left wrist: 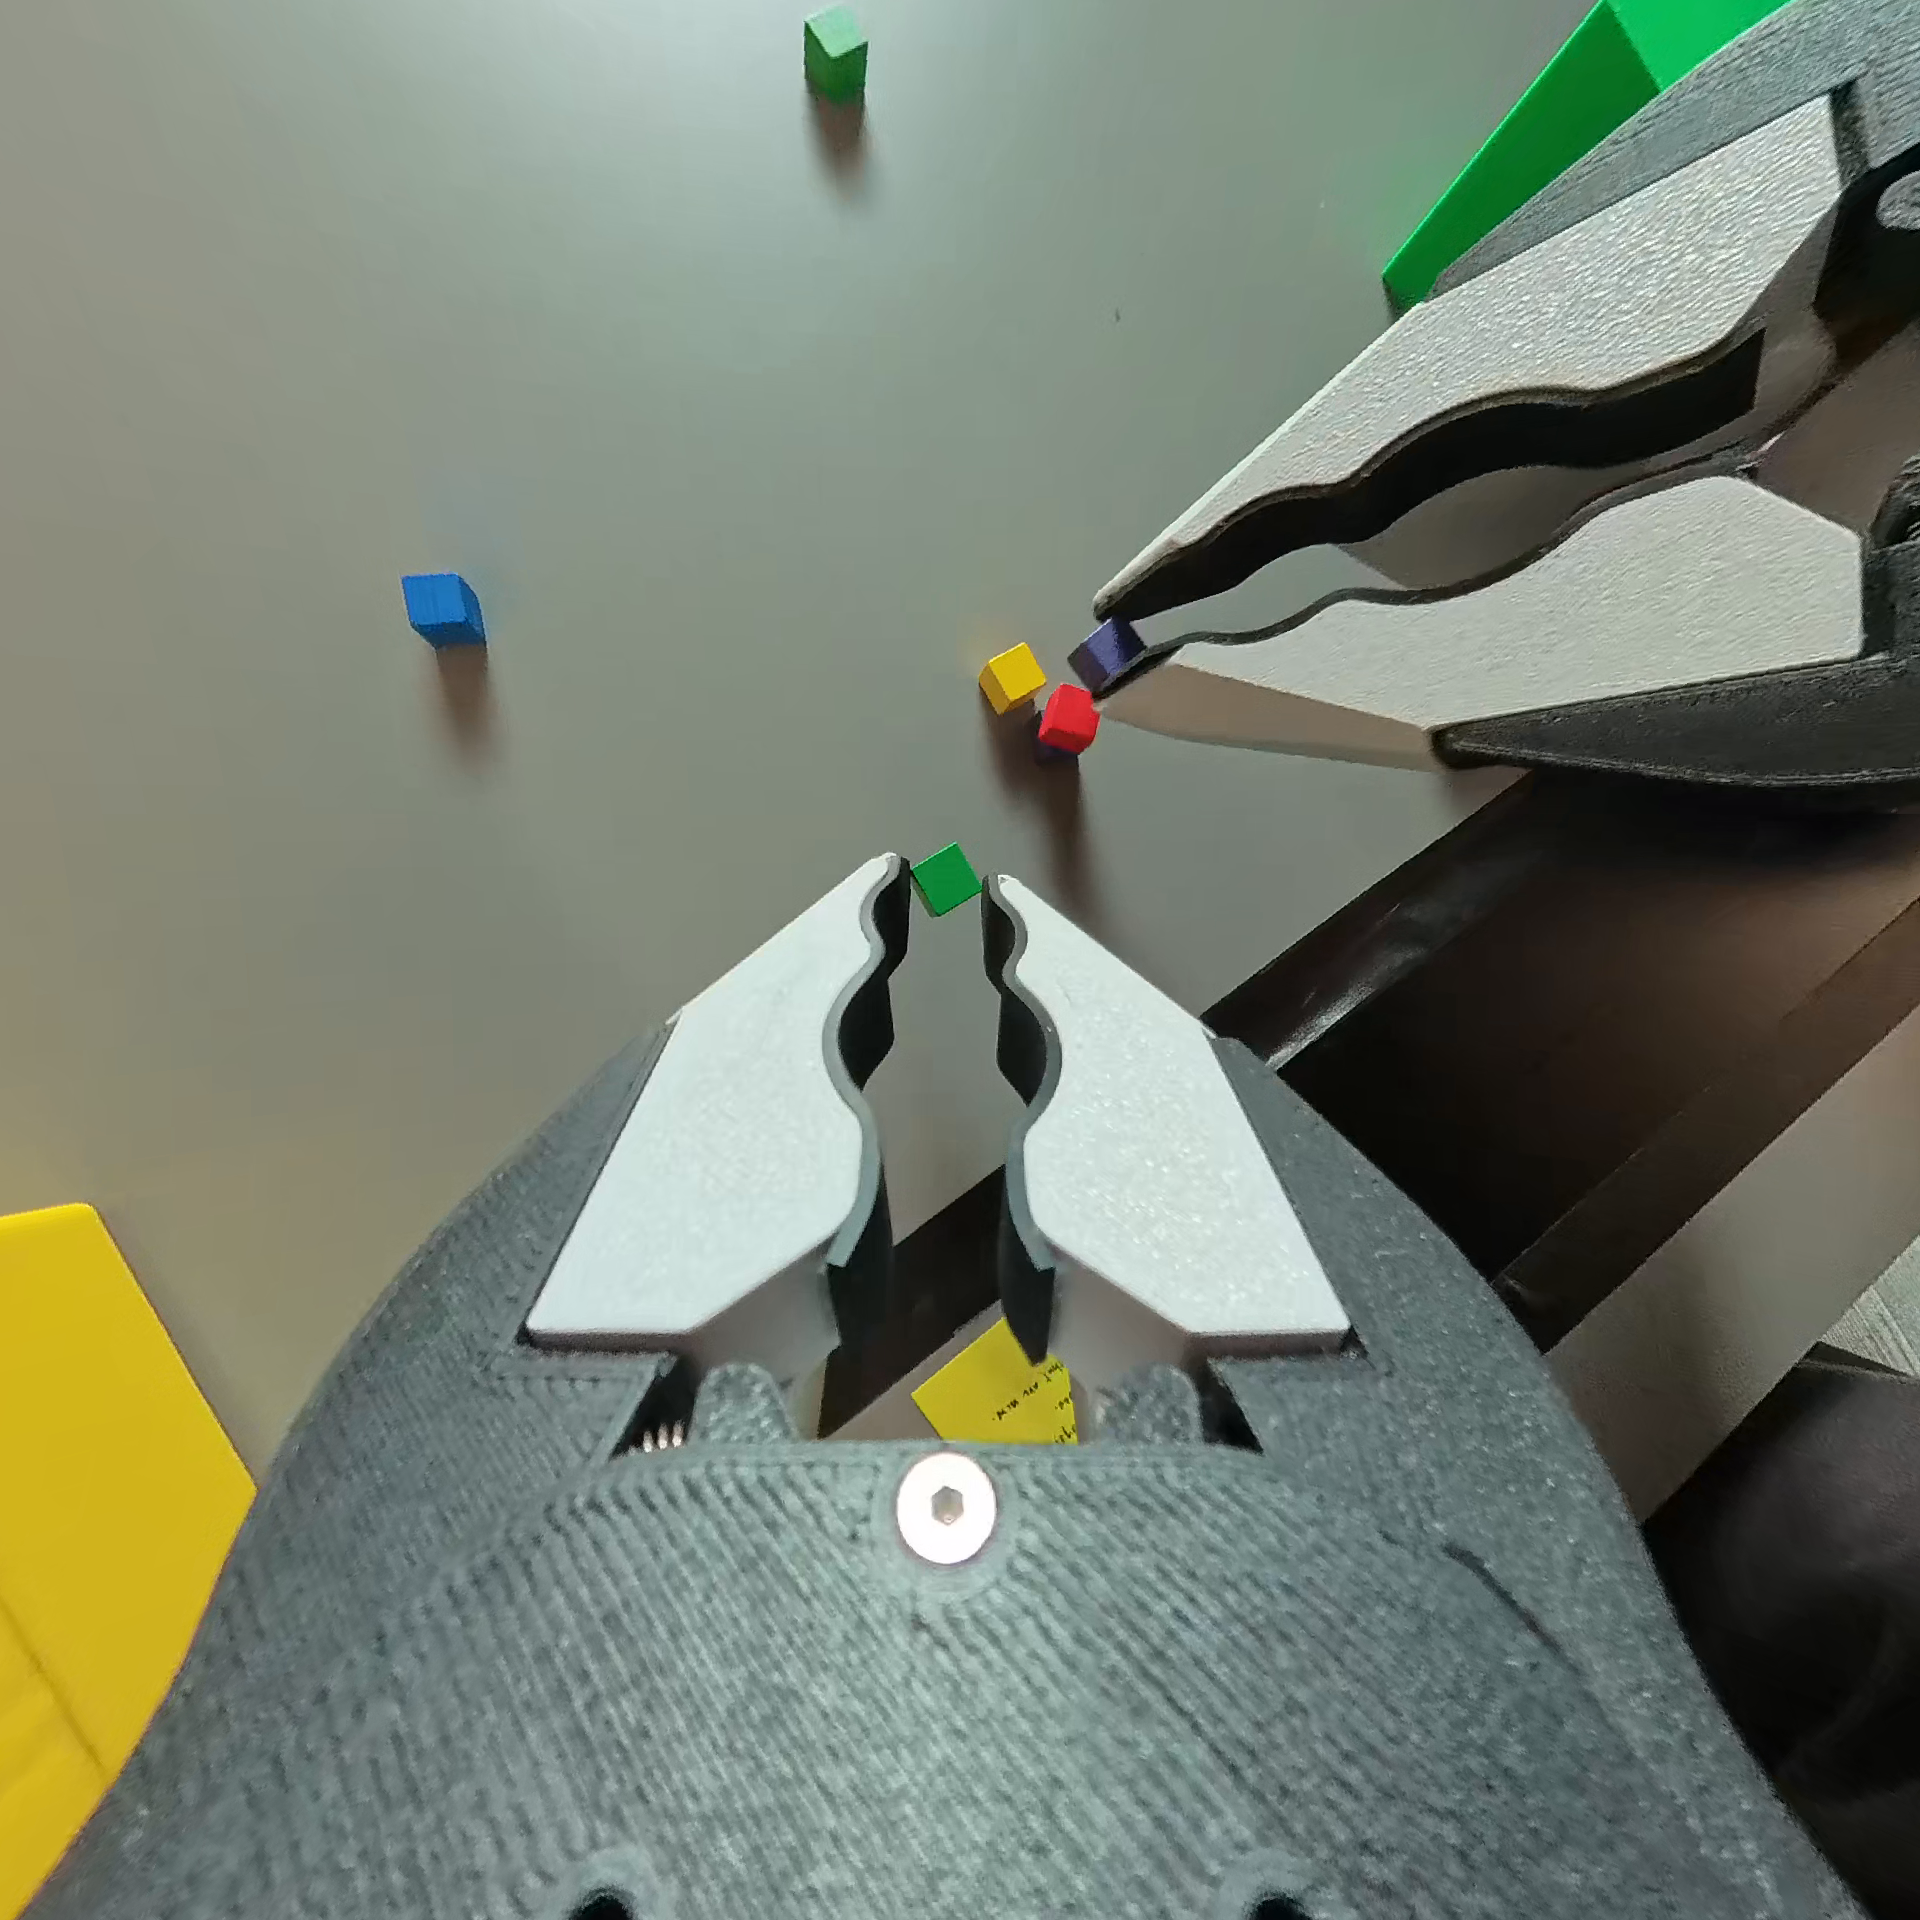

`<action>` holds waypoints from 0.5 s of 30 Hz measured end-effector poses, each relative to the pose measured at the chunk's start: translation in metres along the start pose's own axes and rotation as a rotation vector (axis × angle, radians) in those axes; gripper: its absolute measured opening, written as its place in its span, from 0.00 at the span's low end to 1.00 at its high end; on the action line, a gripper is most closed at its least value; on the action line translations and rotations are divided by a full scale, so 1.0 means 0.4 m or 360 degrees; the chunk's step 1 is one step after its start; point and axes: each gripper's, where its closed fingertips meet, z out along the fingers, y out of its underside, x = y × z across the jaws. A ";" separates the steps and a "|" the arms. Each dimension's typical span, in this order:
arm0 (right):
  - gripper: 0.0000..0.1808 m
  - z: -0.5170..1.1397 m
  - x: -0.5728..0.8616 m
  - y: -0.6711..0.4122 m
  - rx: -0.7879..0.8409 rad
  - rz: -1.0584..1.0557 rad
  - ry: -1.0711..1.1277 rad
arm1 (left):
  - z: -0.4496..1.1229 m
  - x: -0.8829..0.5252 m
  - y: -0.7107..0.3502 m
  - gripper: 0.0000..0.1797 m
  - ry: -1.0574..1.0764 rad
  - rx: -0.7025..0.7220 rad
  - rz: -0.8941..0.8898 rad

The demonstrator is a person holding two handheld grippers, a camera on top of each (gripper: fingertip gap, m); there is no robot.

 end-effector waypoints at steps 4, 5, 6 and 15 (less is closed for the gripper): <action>0.07 0.000 -0.005 -0.011 0.0023 0.0006 -0.0018 | -0.003 -0.001 -0.015 0.06 -0.0003 0.0016 -0.0006; 0.07 0.000 -0.007 -0.010 0.0018 -0.0005 -0.0024 | -0.005 -0.002 -0.019 0.06 -0.0003 0.0021 -0.0010; 0.07 0.001 -0.010 -0.006 0.0005 -0.0018 -0.0028 | -0.005 -0.002 -0.022 0.06 -0.0002 0.0025 -0.0013; 0.07 0.007 -0.015 0.002 -0.0022 -0.0043 -0.0051 | -0.002 -0.001 -0.044 0.06 0.0003 0.0044 -0.0017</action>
